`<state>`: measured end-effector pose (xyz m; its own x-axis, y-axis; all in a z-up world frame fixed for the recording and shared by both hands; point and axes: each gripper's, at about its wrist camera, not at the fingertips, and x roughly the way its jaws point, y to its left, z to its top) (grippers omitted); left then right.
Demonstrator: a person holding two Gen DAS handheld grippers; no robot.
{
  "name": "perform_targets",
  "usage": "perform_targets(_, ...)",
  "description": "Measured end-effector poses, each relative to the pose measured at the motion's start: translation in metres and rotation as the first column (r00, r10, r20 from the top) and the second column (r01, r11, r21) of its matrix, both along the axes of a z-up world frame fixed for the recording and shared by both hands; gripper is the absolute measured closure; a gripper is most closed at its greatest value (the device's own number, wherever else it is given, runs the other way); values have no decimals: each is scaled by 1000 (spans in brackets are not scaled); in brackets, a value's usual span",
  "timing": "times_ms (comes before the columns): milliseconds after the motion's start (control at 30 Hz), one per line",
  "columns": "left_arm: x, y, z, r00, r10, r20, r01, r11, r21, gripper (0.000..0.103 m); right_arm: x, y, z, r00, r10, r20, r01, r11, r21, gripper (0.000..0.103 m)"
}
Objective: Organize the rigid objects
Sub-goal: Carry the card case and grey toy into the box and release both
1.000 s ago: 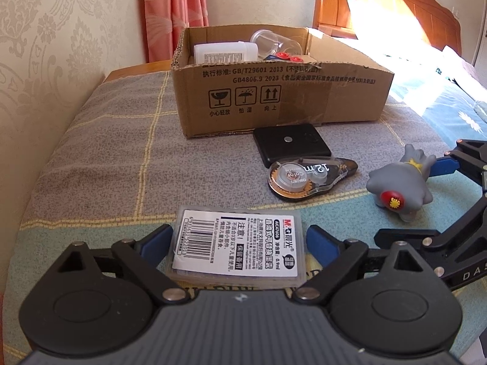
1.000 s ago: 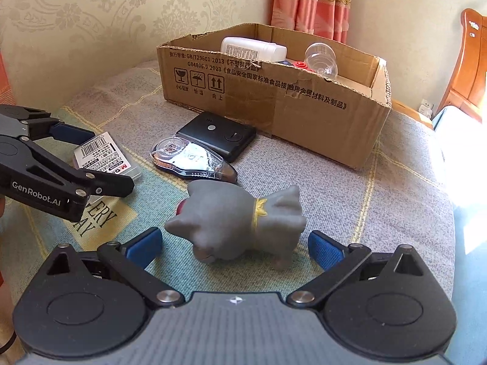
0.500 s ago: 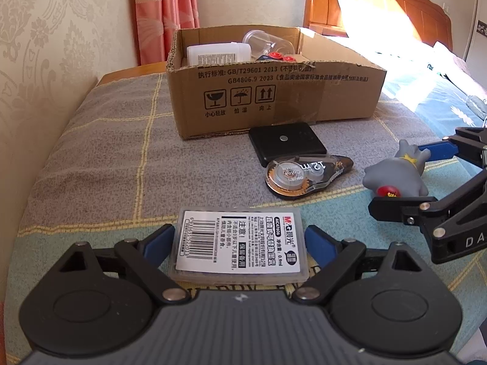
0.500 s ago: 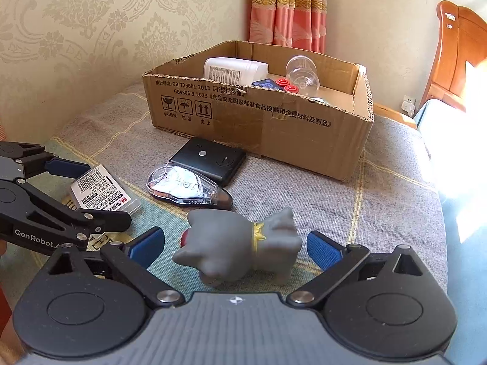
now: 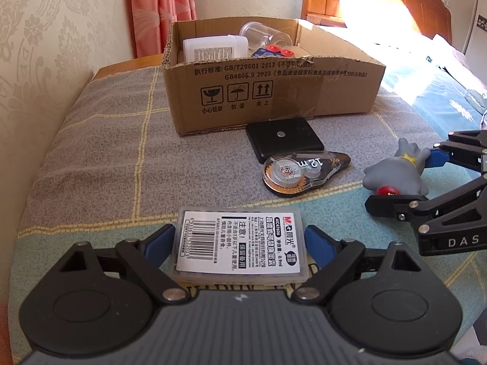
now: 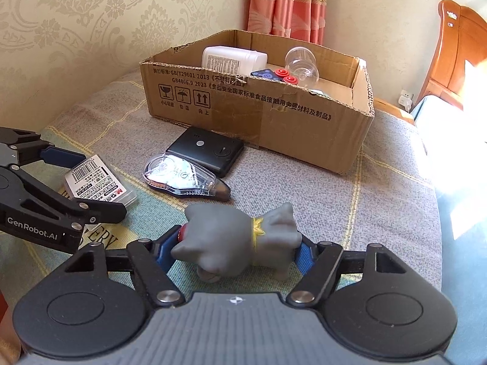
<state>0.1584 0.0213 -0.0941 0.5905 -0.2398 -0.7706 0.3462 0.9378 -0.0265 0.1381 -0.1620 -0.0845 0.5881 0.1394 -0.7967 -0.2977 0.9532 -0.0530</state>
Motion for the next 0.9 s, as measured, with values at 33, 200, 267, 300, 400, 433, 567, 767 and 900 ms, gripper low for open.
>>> perform_targets(33,-1,0,1,1000,0,0,0,1000,-2,13,0,0,1,1000,8,-2,-8,1000,-3,26)
perform_targets(200,-4,1,9,1000,-2,9,2,1000,-1,13,-3,-3,9,1000,31,4,-31,999,-9,26)
perform_targets(267,-4,1,13,1000,-6,14,6,1000,-4,13,-4,-4,15,999,44,10,-44,999,-14,26)
perform_targets(300,-5,1,16,1000,-6,18,7,1000,-7,13,-3,-4,18,999,51,16,-50,999,-16,26)
perform_targets(400,-6,0,25,999,-10,34,10,1000,-12,13,0,-6,31,997,68,32,-67,998,-7,26)
perform_targets(433,-6,-1,29,999,-13,39,13,1000,-14,13,2,-8,36,997,70,43,-69,998,-6,26)
perform_targets(567,-4,-5,44,998,-23,64,24,1000,-18,13,16,-13,57,993,75,88,-75,997,-7,26)
perform_targets(767,6,-10,66,994,-31,103,33,999,-20,13,44,-24,87,983,70,169,-69,998,-12,26)
perform_targets(900,16,-15,77,990,-32,135,34,999,-11,13,74,-33,96,980,52,190,-51,999,-7,26)
